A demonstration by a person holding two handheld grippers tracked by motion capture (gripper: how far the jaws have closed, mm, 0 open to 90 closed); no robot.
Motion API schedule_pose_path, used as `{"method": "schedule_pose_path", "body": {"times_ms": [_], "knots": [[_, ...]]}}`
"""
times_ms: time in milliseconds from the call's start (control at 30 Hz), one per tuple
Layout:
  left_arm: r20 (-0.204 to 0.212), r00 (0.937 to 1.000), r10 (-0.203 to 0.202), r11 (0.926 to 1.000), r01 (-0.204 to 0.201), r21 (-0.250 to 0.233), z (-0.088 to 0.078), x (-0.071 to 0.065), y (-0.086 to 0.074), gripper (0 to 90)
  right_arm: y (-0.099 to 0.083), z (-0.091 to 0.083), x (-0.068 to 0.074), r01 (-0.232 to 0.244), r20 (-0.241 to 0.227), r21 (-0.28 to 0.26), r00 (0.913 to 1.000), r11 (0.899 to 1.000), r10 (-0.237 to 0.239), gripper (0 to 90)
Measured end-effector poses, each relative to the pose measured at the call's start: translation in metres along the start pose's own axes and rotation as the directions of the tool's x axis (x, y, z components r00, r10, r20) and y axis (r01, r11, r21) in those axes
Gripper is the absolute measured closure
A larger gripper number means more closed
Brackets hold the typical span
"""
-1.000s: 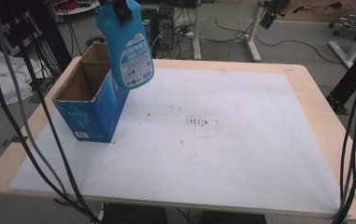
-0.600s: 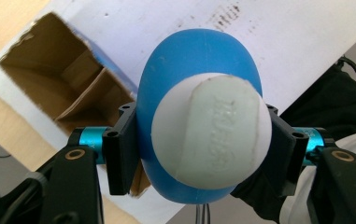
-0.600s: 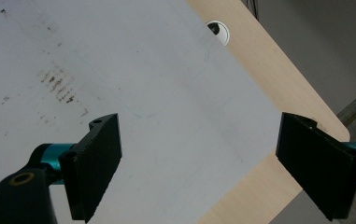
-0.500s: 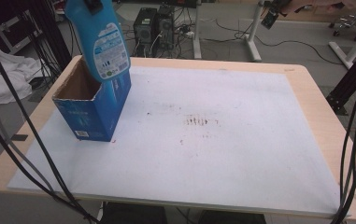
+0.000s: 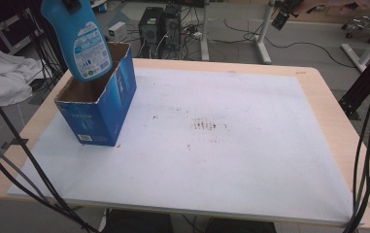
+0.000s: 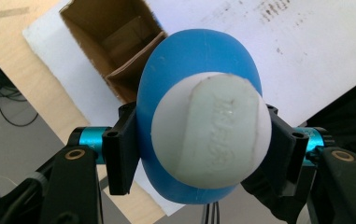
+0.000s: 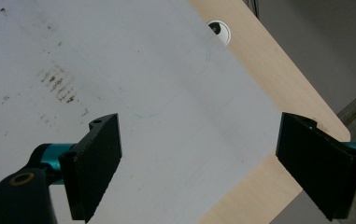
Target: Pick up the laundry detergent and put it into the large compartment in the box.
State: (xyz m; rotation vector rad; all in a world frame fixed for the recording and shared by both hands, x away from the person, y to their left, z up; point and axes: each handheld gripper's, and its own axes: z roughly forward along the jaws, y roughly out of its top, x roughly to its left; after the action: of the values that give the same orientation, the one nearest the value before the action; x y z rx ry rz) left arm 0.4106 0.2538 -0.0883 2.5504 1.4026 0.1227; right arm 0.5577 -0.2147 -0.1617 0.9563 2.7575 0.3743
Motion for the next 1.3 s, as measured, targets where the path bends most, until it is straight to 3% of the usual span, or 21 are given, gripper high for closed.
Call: {"method": "schedule_pose_path", "body": {"times_ms": [400, 1300], "knots": [[-0.026, 0.9986, -0.047, 0.9985, 0.048, 0.026, 0.01, 0.019, -0.007, 38.2, 0.0, 0.0, 0.0, -0.005, 0.002, 0.004, 1.0, 1.0, 0.005, 13.7], [-0.026, 0.9976, -0.065, 0.9962, 0.066, 0.057, 0.037, 0.022, -0.008, 38.2, 0.004, 0.008, 0.0, 0.003, -0.005, 0.013, 1.0, 1.0, -0.003, 13.7]]}}
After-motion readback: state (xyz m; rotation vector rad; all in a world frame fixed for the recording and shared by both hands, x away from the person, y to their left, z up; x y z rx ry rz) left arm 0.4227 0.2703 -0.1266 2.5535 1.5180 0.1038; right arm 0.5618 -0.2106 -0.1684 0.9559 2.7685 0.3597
